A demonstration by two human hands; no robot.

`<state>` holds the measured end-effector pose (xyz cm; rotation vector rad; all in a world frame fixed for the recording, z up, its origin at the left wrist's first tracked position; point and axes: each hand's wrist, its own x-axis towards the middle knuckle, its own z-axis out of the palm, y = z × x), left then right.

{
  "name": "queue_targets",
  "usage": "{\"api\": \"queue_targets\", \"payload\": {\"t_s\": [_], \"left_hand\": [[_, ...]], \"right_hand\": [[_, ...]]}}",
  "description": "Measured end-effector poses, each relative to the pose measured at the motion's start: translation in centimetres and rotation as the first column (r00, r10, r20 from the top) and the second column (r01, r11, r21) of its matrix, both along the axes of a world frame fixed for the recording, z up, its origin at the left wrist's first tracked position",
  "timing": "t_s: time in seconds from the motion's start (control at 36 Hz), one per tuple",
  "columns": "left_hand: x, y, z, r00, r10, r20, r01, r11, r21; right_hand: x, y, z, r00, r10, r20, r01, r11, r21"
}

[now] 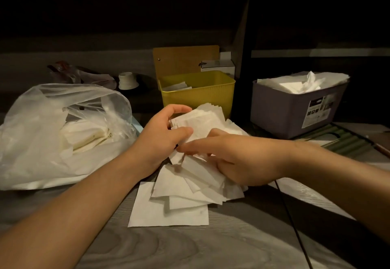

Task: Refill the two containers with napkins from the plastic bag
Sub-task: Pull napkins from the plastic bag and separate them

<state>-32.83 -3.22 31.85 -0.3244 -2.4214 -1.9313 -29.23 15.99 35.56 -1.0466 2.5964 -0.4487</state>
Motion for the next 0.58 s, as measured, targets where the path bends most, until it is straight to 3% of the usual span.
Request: {"api": "queue_targets", "payload": {"t_s": [0.31,0.42,0.58], "left_hand": [[-0.1,-0.2,-0.1,1.000,-0.003,-0.007,0.003,1.000,-0.008],[-0.1,-0.2,-0.1,1.000,-0.003,0.016,0.003,1.000,0.003],[-0.2,-0.3,-0.1,0.999,0.007,-0.036,-0.008,1.000,-0.030]], "right_hand": [[-0.4,0.9,1.0,0.991,0.007,-0.136,-0.043,0.964,-0.264],[-0.9,1.3,1.2,0.995,0.002,-0.099,-0.027,0.968,-0.249],[-0.3,1.2,1.5,0.991,0.136,0.001,-0.133,0.966,-0.222]]}}
